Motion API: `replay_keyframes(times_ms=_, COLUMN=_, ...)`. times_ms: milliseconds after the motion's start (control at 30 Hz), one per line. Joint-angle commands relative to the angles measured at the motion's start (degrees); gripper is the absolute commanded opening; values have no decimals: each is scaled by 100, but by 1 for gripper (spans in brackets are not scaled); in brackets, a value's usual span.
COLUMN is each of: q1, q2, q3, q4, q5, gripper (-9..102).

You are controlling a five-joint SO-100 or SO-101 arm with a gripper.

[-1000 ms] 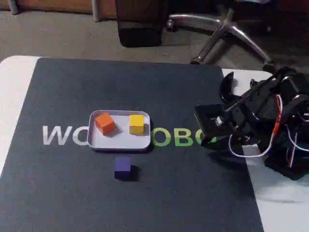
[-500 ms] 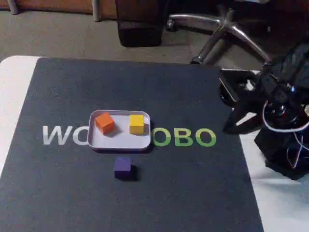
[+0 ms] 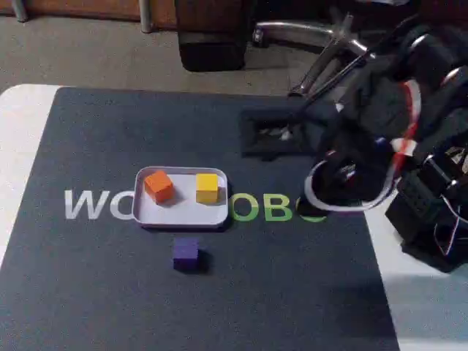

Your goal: Move blocks one by one until all three blocks are in the tray.

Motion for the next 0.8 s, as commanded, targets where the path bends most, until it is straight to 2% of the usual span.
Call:
replay_keyframes(times_ms=0, q1=264, q2=-404, q3=-193, q4=-413, q5=114, gripper=-4)
replay_keyframes(times_ms=200, q1=642, q2=-870, q3=-62, q4=-1063, q5=255, gripper=-4)
replay_keyframes(times_ms=600, q1=703, q2=-2065, q3=-149, q4=-2303, q5=343, gripper=-2)
replay_keyframes(times_ms=767, q1=721, q2=-2698, q3=-589, q4=-2461, q5=378, gripper=-1)
